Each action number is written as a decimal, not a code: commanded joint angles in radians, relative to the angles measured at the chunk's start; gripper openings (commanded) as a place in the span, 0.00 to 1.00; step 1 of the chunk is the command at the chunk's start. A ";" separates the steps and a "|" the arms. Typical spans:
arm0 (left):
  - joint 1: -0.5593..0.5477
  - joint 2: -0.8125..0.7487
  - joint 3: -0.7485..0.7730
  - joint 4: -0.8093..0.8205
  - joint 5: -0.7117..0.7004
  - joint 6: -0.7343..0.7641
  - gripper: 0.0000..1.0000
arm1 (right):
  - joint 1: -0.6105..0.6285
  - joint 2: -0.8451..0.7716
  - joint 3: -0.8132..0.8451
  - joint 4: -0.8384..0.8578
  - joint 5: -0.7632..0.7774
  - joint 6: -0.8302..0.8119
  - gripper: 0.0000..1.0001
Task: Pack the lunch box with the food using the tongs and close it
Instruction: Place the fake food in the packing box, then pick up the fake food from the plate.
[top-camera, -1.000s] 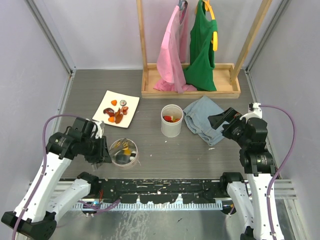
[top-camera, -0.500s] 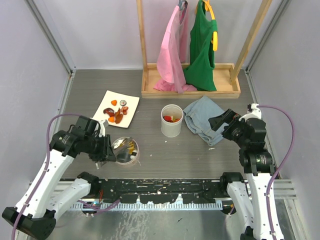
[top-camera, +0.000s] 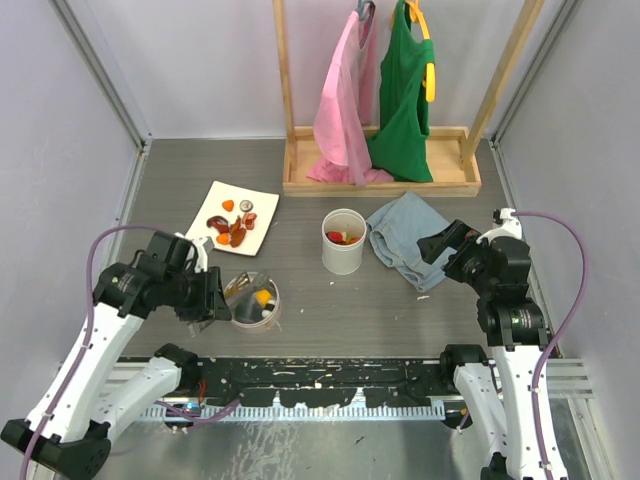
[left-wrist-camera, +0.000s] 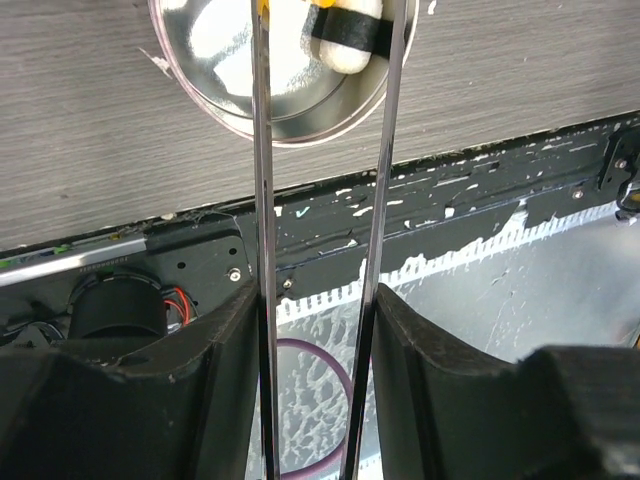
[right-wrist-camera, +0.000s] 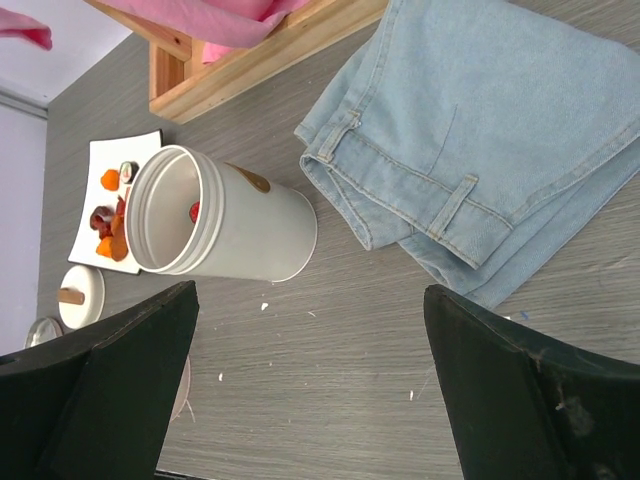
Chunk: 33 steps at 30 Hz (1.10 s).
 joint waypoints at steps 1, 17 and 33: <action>-0.004 -0.042 0.102 -0.031 -0.034 0.012 0.44 | 0.006 -0.005 0.005 0.037 0.024 -0.024 1.00; -0.003 0.042 0.236 -0.004 -0.269 0.087 0.43 | 0.005 -0.024 0.012 -0.008 0.036 -0.035 1.00; 0.002 0.499 0.454 0.078 -0.383 0.350 0.40 | 0.006 -0.048 0.057 -0.044 0.032 -0.037 1.00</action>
